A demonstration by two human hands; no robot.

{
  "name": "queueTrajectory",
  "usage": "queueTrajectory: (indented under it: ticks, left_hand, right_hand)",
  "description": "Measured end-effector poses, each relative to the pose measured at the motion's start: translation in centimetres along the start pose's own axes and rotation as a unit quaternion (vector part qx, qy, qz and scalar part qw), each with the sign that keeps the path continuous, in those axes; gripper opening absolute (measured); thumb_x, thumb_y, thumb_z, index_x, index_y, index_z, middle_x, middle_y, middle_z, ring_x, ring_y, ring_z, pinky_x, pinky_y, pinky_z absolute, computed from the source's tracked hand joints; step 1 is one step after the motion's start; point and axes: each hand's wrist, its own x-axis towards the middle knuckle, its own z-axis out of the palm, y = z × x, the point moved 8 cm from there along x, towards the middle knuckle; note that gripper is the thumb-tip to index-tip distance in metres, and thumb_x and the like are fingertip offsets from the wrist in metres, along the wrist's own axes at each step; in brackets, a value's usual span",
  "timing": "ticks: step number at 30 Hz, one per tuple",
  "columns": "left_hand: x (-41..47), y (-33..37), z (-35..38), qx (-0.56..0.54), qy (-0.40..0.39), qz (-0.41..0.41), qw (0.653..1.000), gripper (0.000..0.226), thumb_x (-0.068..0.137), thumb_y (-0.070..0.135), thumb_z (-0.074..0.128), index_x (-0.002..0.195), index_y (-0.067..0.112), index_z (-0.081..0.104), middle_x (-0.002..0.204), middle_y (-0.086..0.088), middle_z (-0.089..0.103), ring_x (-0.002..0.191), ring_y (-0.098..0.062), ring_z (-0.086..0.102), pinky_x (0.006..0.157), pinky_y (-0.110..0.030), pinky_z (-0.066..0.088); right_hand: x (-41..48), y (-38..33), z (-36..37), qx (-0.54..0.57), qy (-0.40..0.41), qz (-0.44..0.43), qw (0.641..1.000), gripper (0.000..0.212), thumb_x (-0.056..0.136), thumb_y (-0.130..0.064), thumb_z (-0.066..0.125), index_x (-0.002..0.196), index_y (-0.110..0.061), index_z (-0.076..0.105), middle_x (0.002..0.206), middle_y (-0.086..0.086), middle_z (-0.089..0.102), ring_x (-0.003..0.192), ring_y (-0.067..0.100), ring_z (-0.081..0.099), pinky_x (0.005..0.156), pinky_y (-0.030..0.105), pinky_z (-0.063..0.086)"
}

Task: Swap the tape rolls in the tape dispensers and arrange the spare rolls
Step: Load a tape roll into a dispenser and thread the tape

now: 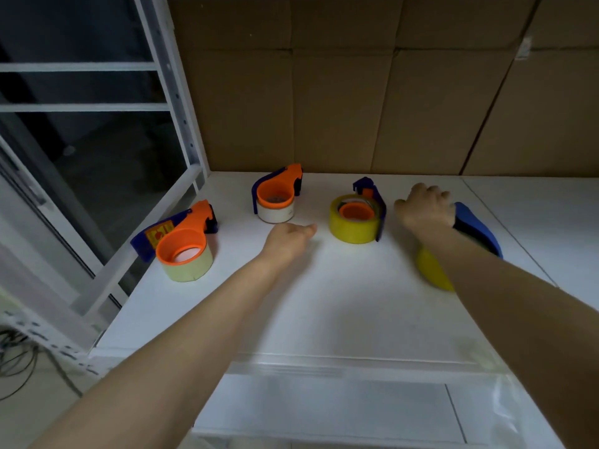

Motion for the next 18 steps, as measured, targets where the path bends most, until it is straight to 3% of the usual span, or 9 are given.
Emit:
queueTrajectory:
  ticks: [2, 4, 5, 7, 9, 12, 16, 18]
  left_hand:
    - [0.5, 0.0, 0.2, 0.021, 0.003, 0.013, 1.000, 0.025, 0.093, 0.029, 0.054, 0.070, 0.021, 0.045, 0.082, -0.003, 0.049, 0.072, -0.014, 0.048, 0.067, -0.026, 0.038]
    - [1.0, 0.3, 0.0, 0.049, 0.019, 0.039, 0.998, 0.022, 0.092, 0.025, 0.055, 0.071, 0.023, 0.049, 0.080, 0.001, 0.050, 0.077, -0.014, 0.050, 0.075, -0.027, 0.040]
    - [1.1, 0.5, -0.2, 0.068, 0.028, 0.052, 0.996, 0.009, 0.092, 0.022, 0.055, 0.084, 0.020, 0.059, 0.091, 0.000, 0.058, 0.091, -0.018, 0.055, 0.086, -0.028, 0.042]
    - [1.7, 0.9, -0.9, 0.138, 0.051, 0.071, 0.986, 0.034, 0.092, 0.020, 0.053, 0.124, 0.010, 0.056, 0.127, -0.006, 0.057, 0.120, -0.026, 0.051, 0.101, -0.032, 0.040]
    - [2.3, 1.7, -2.0, 0.208, 0.087, 0.110, 0.968, 0.040, 0.092, 0.018, 0.052, 0.130, 0.008, 0.050, 0.132, -0.011, 0.053, 0.119, -0.031, 0.050, 0.096, -0.034, 0.042]
    - [3.8, 3.4, -3.6, 0.318, 0.147, 0.169, 0.921, 0.042, 0.090, 0.018, 0.055, 0.130, 0.011, 0.046, 0.134, -0.014, 0.048, 0.118, -0.034, 0.047, 0.095, -0.039, 0.042]
    - [5.6, 3.9, -3.1, 0.472, 0.099, 0.161, 0.861, 0.060, 0.090, 0.015, 0.052, 0.144, 0.014, 0.024, 0.148, -0.011, 0.028, 0.135, -0.031, 0.030, 0.100, -0.042, 0.036]
    - [6.2, 3.8, -2.4, 0.494, 0.076, 0.171, 0.849, 0.060, 0.093, 0.012, 0.046, 0.147, 0.016, 0.019, 0.148, -0.009, 0.031, 0.133, -0.032, 0.034, 0.100, -0.044, 0.035]
  right_hand:
    - [0.3, 2.8, -0.9, -0.105, -0.009, 0.019, 0.994, 0.063, 0.084, -0.035, 0.056, 0.135, -0.005, 0.033, 0.140, 0.019, 0.035, 0.132, 0.036, 0.029, 0.105, 0.050, 0.027]
    - [0.2, 6.0, -0.9, -0.092, -0.068, 0.081, 0.990, 0.089, 0.077, -0.046, 0.064, 0.143, -0.006, 0.018, 0.146, 0.018, 0.026, 0.136, 0.038, 0.023, 0.107, 0.057, 0.028]
    - [0.2, 7.1, -0.4, -0.061, -0.097, 0.092, 0.989, 0.102, 0.073, -0.054, 0.067, 0.145, -0.006, 0.014, 0.147, 0.019, 0.025, 0.135, 0.039, 0.026, 0.105, 0.055, 0.033]
    - [-0.1, 8.1, 0.3, -0.016, -0.141, 0.086, 0.986, 0.118, 0.062, -0.071, 0.067, 0.147, -0.009, 0.012, 0.146, 0.020, 0.027, 0.132, 0.039, 0.034, 0.100, 0.049, 0.040]
    - [-0.6, 8.7, 0.5, 0.006, -0.164, 0.074, 0.984, 0.117, 0.062, -0.074, 0.064, 0.148, -0.014, 0.012, 0.146, 0.019, 0.029, 0.130, 0.039, 0.038, 0.100, 0.046, 0.040]
    - [-1.5, 8.3, 0.3, 0.027, -0.191, 0.028, 0.981, 0.100, 0.071, -0.064, 0.065, 0.144, -0.014, 0.019, 0.142, 0.019, 0.037, 0.125, 0.038, 0.043, 0.099, 0.043, 0.042]
    - [-3.7, 6.3, 1.3, 0.028, -0.200, 0.005, 0.979, 0.096, 0.075, -0.064, 0.059, 0.144, -0.014, 0.017, 0.139, 0.019, 0.035, 0.124, 0.038, 0.043, 0.101, 0.044, 0.041]
    - [-4.6, 5.5, 1.8, 0.028, -0.161, 0.025, 0.986, 0.094, 0.080, -0.063, 0.053, 0.145, -0.008, 0.014, 0.138, 0.022, 0.034, 0.123, 0.041, 0.044, 0.100, 0.047, 0.043]
